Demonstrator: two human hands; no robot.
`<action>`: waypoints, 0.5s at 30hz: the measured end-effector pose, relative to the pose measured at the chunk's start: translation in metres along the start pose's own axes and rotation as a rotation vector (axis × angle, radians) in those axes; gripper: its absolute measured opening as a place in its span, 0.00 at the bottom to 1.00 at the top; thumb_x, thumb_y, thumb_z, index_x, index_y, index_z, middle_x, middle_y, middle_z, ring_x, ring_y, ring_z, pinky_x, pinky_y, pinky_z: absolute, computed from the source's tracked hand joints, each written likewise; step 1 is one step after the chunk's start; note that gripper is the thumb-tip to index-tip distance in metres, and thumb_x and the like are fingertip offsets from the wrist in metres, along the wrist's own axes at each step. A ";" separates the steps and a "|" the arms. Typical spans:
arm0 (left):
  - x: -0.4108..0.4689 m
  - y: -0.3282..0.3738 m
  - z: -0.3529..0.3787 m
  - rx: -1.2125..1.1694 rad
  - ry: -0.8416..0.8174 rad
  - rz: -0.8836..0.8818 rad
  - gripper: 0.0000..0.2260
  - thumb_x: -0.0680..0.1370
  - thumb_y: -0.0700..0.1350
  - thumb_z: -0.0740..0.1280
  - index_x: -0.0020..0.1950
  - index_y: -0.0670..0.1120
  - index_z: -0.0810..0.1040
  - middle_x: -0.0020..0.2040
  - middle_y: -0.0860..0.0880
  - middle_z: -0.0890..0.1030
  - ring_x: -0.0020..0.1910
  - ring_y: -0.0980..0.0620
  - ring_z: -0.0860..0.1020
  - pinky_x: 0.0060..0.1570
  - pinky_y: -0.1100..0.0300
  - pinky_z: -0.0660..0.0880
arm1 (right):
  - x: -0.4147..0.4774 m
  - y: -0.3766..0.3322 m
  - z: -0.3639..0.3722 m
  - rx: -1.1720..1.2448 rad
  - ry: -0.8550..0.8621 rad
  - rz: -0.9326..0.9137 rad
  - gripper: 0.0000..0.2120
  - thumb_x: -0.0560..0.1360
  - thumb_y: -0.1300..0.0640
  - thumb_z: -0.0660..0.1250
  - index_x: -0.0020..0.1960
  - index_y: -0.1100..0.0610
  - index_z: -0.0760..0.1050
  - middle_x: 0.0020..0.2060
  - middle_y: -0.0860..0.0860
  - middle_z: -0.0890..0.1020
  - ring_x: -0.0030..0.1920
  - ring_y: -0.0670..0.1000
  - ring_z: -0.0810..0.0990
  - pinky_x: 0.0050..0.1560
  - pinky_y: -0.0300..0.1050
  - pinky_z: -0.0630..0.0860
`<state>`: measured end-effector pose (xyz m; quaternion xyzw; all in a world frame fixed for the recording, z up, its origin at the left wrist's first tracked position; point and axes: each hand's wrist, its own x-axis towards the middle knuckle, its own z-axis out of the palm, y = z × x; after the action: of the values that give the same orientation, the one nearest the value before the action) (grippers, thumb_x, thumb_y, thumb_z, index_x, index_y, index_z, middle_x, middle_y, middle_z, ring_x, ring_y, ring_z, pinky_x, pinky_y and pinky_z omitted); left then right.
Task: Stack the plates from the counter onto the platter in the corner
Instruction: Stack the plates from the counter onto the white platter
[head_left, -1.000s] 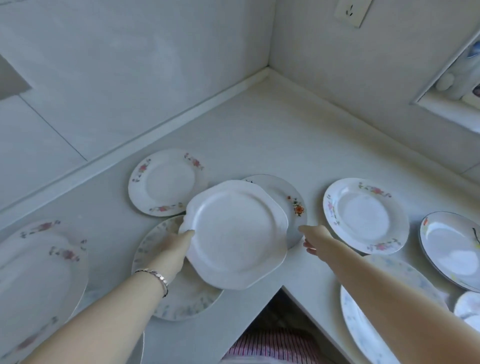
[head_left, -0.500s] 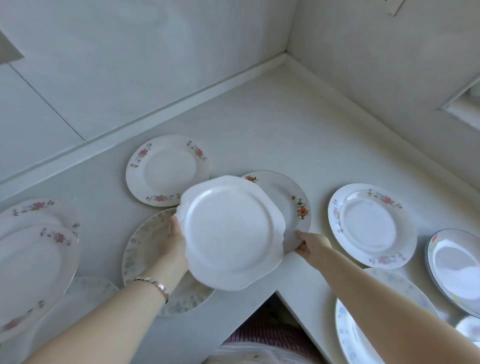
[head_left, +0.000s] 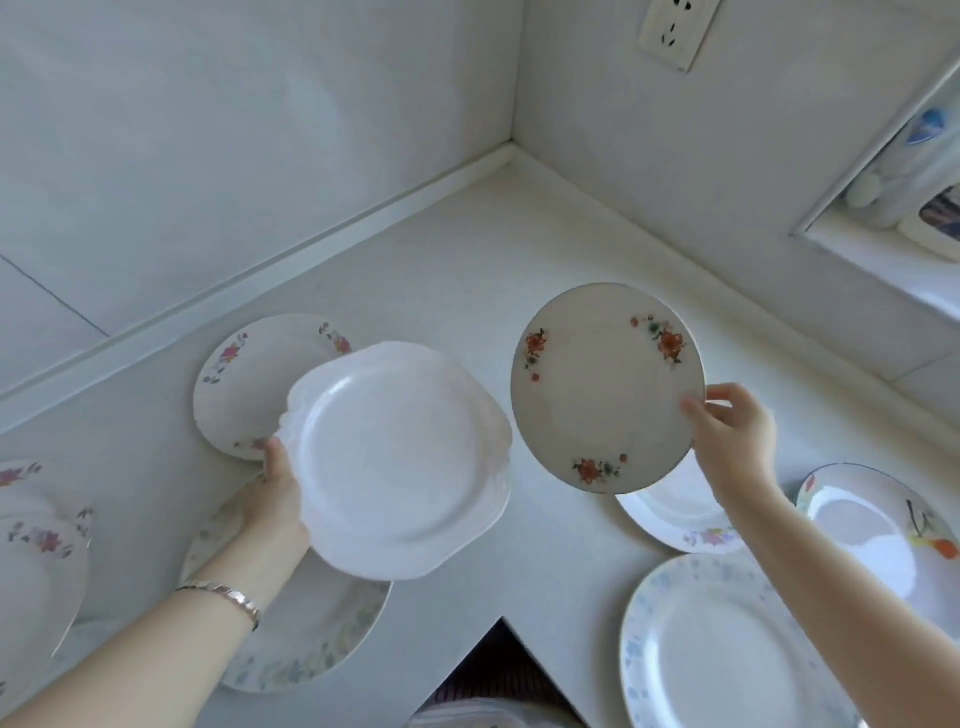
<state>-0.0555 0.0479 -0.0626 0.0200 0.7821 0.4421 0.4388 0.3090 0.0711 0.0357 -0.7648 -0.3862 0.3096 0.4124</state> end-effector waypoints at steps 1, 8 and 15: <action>-0.003 -0.002 0.011 -0.017 -0.032 -0.004 0.26 0.77 0.62 0.57 0.65 0.44 0.72 0.64 0.46 0.76 0.60 0.46 0.77 0.57 0.52 0.73 | 0.005 -0.003 -0.011 0.008 0.051 -0.017 0.09 0.72 0.62 0.65 0.36 0.50 0.71 0.31 0.50 0.79 0.29 0.47 0.74 0.34 0.43 0.69; -0.028 -0.020 0.069 0.063 -0.020 -0.029 0.31 0.76 0.63 0.59 0.63 0.37 0.75 0.60 0.38 0.79 0.56 0.39 0.79 0.56 0.47 0.76 | 0.029 -0.009 -0.055 0.246 0.239 0.059 0.11 0.71 0.63 0.66 0.35 0.50 0.69 0.23 0.46 0.79 0.20 0.39 0.75 0.35 0.43 0.78; -0.022 -0.021 0.098 0.183 -0.072 -0.059 0.28 0.76 0.66 0.54 0.63 0.47 0.76 0.58 0.44 0.81 0.54 0.41 0.80 0.52 0.51 0.77 | 0.037 -0.003 -0.048 0.411 0.212 0.187 0.11 0.73 0.65 0.65 0.36 0.55 0.69 0.29 0.54 0.77 0.19 0.40 0.76 0.26 0.32 0.77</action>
<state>0.0342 0.0915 -0.0852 0.0525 0.8032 0.3547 0.4758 0.3645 0.0846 0.0547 -0.7255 -0.1972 0.3367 0.5670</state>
